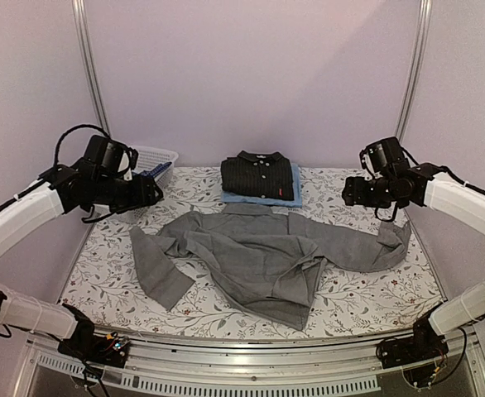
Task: Fold and stack the long sleeve shirts
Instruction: Flatten out the crumpled shirt at the center of the board.
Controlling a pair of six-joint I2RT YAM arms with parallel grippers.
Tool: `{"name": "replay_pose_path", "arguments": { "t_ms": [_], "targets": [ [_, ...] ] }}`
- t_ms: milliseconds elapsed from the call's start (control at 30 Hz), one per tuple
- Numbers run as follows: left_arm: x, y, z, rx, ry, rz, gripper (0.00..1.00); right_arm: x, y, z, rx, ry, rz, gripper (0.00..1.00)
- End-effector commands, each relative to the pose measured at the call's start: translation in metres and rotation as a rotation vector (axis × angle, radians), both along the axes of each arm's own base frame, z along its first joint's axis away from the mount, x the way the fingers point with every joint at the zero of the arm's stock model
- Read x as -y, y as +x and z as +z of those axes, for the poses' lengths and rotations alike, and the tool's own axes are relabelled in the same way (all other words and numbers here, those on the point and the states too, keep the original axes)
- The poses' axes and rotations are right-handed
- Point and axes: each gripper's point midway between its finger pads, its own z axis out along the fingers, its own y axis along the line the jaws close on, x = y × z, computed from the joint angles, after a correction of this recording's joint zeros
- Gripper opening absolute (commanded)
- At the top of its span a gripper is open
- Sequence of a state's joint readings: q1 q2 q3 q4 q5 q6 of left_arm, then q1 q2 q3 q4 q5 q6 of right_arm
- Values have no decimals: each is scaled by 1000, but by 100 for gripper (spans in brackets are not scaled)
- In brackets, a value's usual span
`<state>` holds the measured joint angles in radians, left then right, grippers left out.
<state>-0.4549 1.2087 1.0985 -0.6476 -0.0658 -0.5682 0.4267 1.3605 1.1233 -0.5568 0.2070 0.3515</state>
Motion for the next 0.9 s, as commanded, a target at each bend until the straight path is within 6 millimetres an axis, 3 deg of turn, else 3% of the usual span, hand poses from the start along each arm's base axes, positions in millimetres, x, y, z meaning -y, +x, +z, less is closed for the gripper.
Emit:
{"name": "replay_pose_path", "arguments": {
  "t_ms": [0, 200, 367, 433, 600, 867],
  "targets": [
    [17, -6, -4, -15, 47, -27, 71, -37, -4, -5, -19, 4, 56, 74],
    [70, -18, -27, -71, 28, -173, 67, -98, -25, -28, -82, 28, 204, 70],
    [151, -50, -33, -90, -117, -437, 63, -150, -51, -51, -145, 80, 335, 66],
    [179, -64, -38, -97, -143, -524, 63, -161, -61, -67, -191, 61, 360, 65],
    [229, -96, -67, -137, -88, -704, 64, -155, -79, -105, -283, 41, 328, 65],
    [258, -127, -100, -190, -17, -867, 66, -145, -107, -113, -319, 151, 293, 64]
  ]
}}
